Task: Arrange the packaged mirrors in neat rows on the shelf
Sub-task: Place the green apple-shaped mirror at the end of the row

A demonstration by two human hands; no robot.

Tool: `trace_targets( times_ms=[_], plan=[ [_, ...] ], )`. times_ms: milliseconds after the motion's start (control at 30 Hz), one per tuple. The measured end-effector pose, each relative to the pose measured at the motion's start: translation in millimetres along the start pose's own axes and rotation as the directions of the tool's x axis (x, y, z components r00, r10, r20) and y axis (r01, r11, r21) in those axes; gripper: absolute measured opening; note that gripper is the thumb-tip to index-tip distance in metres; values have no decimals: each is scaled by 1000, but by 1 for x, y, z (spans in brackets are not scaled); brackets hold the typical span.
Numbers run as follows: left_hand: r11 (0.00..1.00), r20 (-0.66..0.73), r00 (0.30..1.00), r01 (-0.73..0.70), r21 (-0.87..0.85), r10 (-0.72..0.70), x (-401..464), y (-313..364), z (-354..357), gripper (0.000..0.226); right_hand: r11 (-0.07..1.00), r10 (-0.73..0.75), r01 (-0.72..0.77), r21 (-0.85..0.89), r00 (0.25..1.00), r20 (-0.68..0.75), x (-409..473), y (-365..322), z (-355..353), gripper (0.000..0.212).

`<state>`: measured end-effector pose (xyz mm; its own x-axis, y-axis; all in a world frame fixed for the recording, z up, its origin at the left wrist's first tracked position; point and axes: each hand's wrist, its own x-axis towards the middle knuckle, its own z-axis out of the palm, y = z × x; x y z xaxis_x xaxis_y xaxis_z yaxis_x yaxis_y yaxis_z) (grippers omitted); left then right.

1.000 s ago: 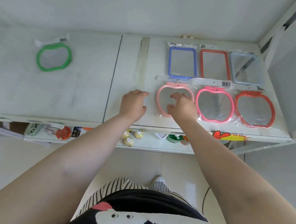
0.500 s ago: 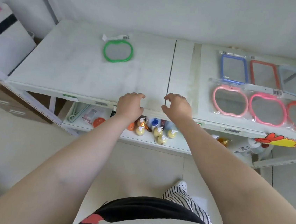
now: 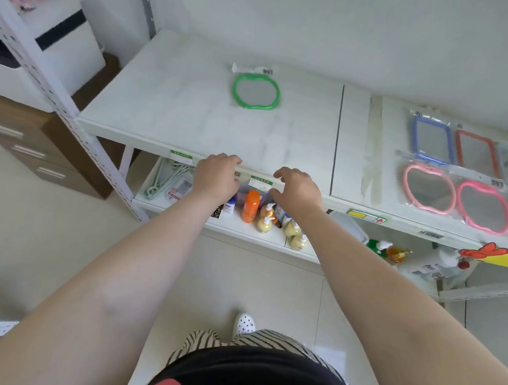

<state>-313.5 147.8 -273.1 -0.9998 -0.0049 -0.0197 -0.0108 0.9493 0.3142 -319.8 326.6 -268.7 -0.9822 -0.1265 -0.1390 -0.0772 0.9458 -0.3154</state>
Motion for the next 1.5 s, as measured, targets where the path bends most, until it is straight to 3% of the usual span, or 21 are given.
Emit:
trace_targets(
  times_ms=[467, 667, 1000, 1167, 1500],
  plan=[
    [986, 4, 990, 139, 97, -140, 22, -63, -15, 50, 989, -145, 146, 0, 987, 68, 78, -41, 19, 40],
    [990, 2, 994, 112, 88, -113, 69, -83, -23, 50, 991, -135, 134, 16, 990, 38, 114, -60, 20, 40],
    [973, 128, 979, -180, 145, 162, 170, -148, -34, 49, 990, 138, -137, 38, 990, -38, 184, -107, 38, 40],
    [959, 196, 958, -241, 152, 209, 213, -186, -42, 47, 953, 296, -290, 89, 953, -58, 192, -130, 47, 39],
    [949, 231, 925, -314, 14, 302, 259, -151, -30, 44, 883, 462, -448, 139, 883, -89, 213, -104, 31, 39]
  ],
)
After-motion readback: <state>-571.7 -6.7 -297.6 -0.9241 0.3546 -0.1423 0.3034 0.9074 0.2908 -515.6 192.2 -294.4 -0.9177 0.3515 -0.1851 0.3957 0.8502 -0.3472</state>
